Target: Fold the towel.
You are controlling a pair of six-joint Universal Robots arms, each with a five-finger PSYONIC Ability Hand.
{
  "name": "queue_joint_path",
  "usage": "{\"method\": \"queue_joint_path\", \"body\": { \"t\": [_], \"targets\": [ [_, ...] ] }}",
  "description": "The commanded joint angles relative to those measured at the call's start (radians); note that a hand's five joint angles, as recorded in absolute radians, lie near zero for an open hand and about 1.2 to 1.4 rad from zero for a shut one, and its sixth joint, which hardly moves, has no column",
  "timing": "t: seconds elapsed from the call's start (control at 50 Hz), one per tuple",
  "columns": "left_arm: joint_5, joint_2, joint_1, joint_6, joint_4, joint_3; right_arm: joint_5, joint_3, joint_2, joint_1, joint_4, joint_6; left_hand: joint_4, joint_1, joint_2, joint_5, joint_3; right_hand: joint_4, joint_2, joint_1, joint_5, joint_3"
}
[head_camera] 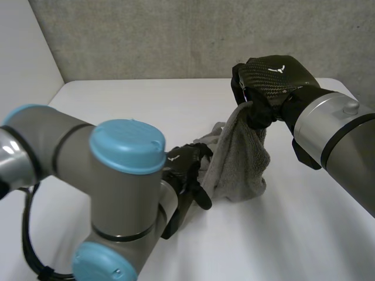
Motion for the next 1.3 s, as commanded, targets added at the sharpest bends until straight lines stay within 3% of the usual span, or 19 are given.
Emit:
{"method": "queue_joint_path", "body": {
  "t": [0.02,0.04,0.08,0.12,0.26,0.36,0.46,0.58,0.68,0.72,0.74,0.78,0.8,0.84,0.88,1.0,1.12,1.16,1.3],
  "targets": [
    [0.001,-0.132,-0.007,-0.086,-0.067,0.098,0.003,0.016,-0.004,0.0,-0.017,0.002,0.267,0.267,0.267,0.266,0.267,0.204,0.224,0.435,0.242,0.213],
    [0.001,-0.132,-0.007,-0.087,-0.067,0.098,0.003,0.016,-0.003,0.0,-0.017,0.002,0.268,0.268,0.268,0.268,0.269,0.204,0.224,0.435,0.242,0.213],
    [-0.011,-0.146,0.002,-0.113,-0.076,0.105,0.004,0.028,-0.002,-0.004,-0.029,-0.003,0.966,0.966,0.966,0.965,0.966,0.204,0.224,0.435,0.242,0.213],
    [-0.02,-0.149,0.01,-0.114,-0.072,0.106,0.004,0.034,-0.002,-0.006,-0.032,-0.006,1.08,1.08,1.08,1.079,1.08,0.204,0.224,0.435,0.242,0.213],
    [-0.123,-0.117,0.136,-0.068,-0.053,0.061,0.0,0.062,0.009,-0.012,-0.029,-0.055,1.081,1.081,1.081,1.08,1.081,0.204,0.224,0.435,0.242,0.213],
    [-0.103,-0.057,0.194,0.097,-0.043,0.017,-0.004,0.105,0.093,-0.012,-0.014,-0.206,1.081,1.081,1.081,1.08,1.081,0.204,0.224,0.435,0.242,0.213],
    [-0.019,-0.048,0.245,0.293,-0.034,0.016,0.015,0.09,0.234,-0.003,-0.006,-0.406,1.081,1.081,1.081,1.08,1.081,0.204,0.224,0.435,0.242,0.213],
    [-0.014,-0.057,0.286,0.421,-0.018,0.122,0.05,-0.053,0.342,0.0,-0.041,-0.443,1.081,1.081,1.081,1.08,1.081,0.204,0.224,0.435,0.242,0.213],
    [-0.014,-0.071,0.32,0.571,0.04,0.331,0.11,-0.263,0.4,0.0,-0.222,-0.443,1.081,1.081,1.081,1.08,1.081,0.204,0.224,0.435,0.242,0.213],
    [-0.013,-0.072,0.344,0.665,0.125,0.502,0.139,-0.358,0.398,-0.001,-0.477,-0.445,1.081,1.081,1.081,1.08,1.081,0.204,0.224,0.435,0.242,0.213],
    [-0.013,-0.072,0.344,0.665,0.126,0.503,0.139,-0.358,0.398,-0.001,-0.478,-0.445,1.081,1.081,1.081,1.08,1.081,0.204,0.224,0.435,0.242,0.213],
    [-0.013,-0.061,0.351,0.708,0.276,0.63,0.173,-0.366,0.36,-0.001,-0.756,-0.445,1.081,1.081,1.081,1.08,1.081,0.204,0.224,0.435,0.242,0.213],
    [-0.013,-0.061,0.351,0.708,0.276,0.63,0.173,-0.366,0.36,-0.001,-0.758,-0.445,1.081,1.081,1.081,1.08,1.081,0.204,0.224,0.435,0.242,0.213],
    [-0.011,-0.057,0.351,0.711,0.356,0.652,0.193,-0.311,0.293,0.0,-0.955,-0.451,1.081,1.081,1.081,1.08,1.081,0.204,0.224,0.435,0.242,0.213],
    [-0.017,-0.017,0.351,0.72,0.469,0.647,0.187,-0.274,0.27,0.0,-0.981,-0.451,1.081,1.081,1.081,1.08,1.081,0.204,0.224,0.435,0.242,0.213],
    [-0.011,0.069,0.36,0.714,0.506,0.494,0.152,-0.135,0.248,0.0,-0.868,-0.451,1.081,1.081,1.081,1.08,1.081,0.204,0.224,0.435,0.242,0.213],
    [-0.003,0.15,0.383,0.723,0.499,0.142,0.09,-0.059,0.259,0.0,-0.696,-0.46,1.081,1.081,1.081,1.08,1.081,0.204,0.224,0.435,0.242,0.213],
    [-0.002,0.172,0.381,0.725,0.503,-0.042,0.043,-0.016,0.292,0.002,-0.585,-0.465,1.081,1.081,1.081,1.08,1.081,0.204,0.224,0.435,0.242,0.213],
    [-0.003,0.17,0.377,0.751,0.506,-0.328,0.013,0.079,0.398,0.006,-0.445,-0.459,1.081,1.081,1.081,1.08,1.081,0.204,0.224,0.435,0.242,0.213]
  ]
}}
